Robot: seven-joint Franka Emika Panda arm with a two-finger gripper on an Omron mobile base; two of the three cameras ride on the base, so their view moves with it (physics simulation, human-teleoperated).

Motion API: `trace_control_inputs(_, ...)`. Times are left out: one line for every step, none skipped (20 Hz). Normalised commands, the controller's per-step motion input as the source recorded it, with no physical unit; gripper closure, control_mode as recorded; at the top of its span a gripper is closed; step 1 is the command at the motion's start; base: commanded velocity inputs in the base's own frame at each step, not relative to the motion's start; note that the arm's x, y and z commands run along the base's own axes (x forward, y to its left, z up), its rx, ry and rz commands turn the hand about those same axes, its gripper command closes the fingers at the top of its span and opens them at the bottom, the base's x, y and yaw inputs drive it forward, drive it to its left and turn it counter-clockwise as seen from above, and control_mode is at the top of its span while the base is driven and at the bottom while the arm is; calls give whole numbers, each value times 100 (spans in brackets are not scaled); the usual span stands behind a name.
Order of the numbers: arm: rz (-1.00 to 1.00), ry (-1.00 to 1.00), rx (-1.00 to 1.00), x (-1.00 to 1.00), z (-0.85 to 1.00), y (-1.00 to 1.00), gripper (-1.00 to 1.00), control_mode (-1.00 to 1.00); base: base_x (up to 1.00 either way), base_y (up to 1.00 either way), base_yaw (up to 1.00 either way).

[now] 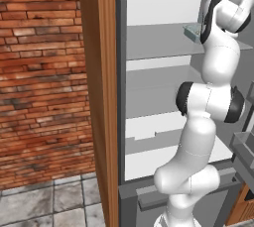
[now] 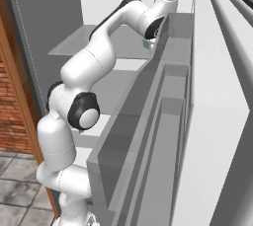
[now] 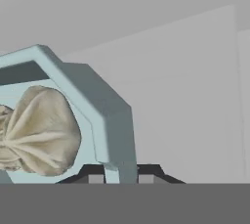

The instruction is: Place two dumplings into each of the tupperware containers and then place the containers in the fridge.

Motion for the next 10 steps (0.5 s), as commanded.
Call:
trace_control_inputs(0, 0, 0, 0, 0, 0, -100, -100, 0, 0, 0)
trace_control_inputs(0, 0, 0, 0, 0, 0, -100, -100, 0, 0, 0)
trace_control_inputs(0, 0, 0, 0, 0, 0, -100, -100, 0, 0, 0)
trace_control_inputs(0, 0, 0, 0, 0, 0, -100, -100, 0, 0, 0)
trace_control_inputs(0, 0, 0, 0, 0, 0, -100, -100, 0, 0, 0)
trace_control_inputs(0, 0, 0, 0, 0, 0, -100, -100, 0, 0, 0)
trace_control_inputs(0, 0, 0, 0, 0, 0, -100, -100, 0, 0, 0)
trace_control_inputs(0, 0, 0, 0, 0, 0, -100, -100, 0, 0, 0)
trace_control_inputs(0, 0, 0, -16, 0, 0, -100, -100, 0, 0, 0)
trace_control_inputs(0, 0, 0, -9, 0, 0, -100, -100, 0, 0, 0)
